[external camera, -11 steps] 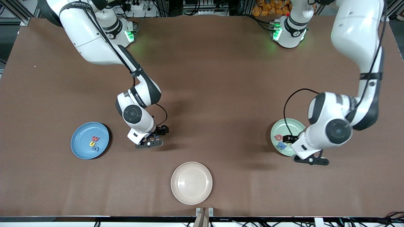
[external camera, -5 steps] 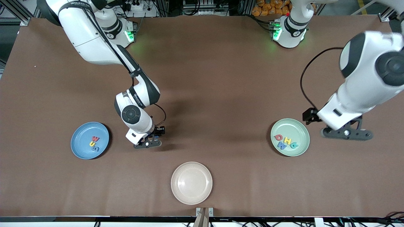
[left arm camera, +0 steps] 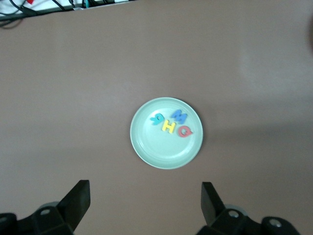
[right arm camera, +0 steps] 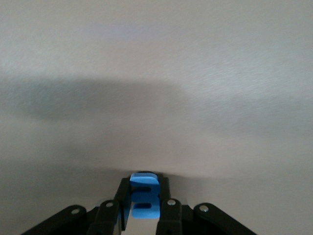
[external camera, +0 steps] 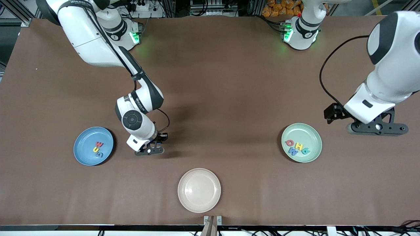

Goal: Sort upper and lower case letters into plates
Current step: 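Place the blue 3 on the blue plate while the left gripper withdraws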

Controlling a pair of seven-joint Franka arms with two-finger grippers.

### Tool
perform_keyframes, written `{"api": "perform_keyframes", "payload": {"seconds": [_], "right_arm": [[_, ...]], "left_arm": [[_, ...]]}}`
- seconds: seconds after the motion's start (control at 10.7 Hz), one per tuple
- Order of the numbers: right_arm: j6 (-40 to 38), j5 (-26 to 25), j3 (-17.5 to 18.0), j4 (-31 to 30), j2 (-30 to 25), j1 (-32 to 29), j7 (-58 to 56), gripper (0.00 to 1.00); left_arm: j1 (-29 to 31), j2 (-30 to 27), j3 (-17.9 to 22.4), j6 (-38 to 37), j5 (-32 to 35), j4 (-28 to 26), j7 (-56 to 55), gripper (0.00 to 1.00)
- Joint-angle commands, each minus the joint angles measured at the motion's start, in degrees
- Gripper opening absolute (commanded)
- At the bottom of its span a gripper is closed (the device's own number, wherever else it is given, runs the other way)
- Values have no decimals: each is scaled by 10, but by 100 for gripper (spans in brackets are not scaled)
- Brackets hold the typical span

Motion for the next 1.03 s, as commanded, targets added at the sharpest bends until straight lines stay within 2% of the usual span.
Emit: {"api": "perform_keyframes", "payload": {"seconds": [0.0,0.28,0.65,0.75,0.93], "right_arm": [[-45,-9,0,-6,-32,-44,-65,0],[-82,-57,-8,-6,-55,-102,-191,0],[-82,-60,-8,19,-58,-207,-381,0],[-82,-60,-8,29,-56,-232,-423,9],[-78,-55,-7,34,-54,-279,-452,100]], "left_arm": [[4,-39,1,-24,-21,-8,11,100],[6,-45,4,-27,-33,-13,16,100],[10,-78,8,-67,-36,-30,34,100],[9,-86,9,-84,-38,-42,46,100],[5,-109,9,-86,-40,-78,38,100]]}}
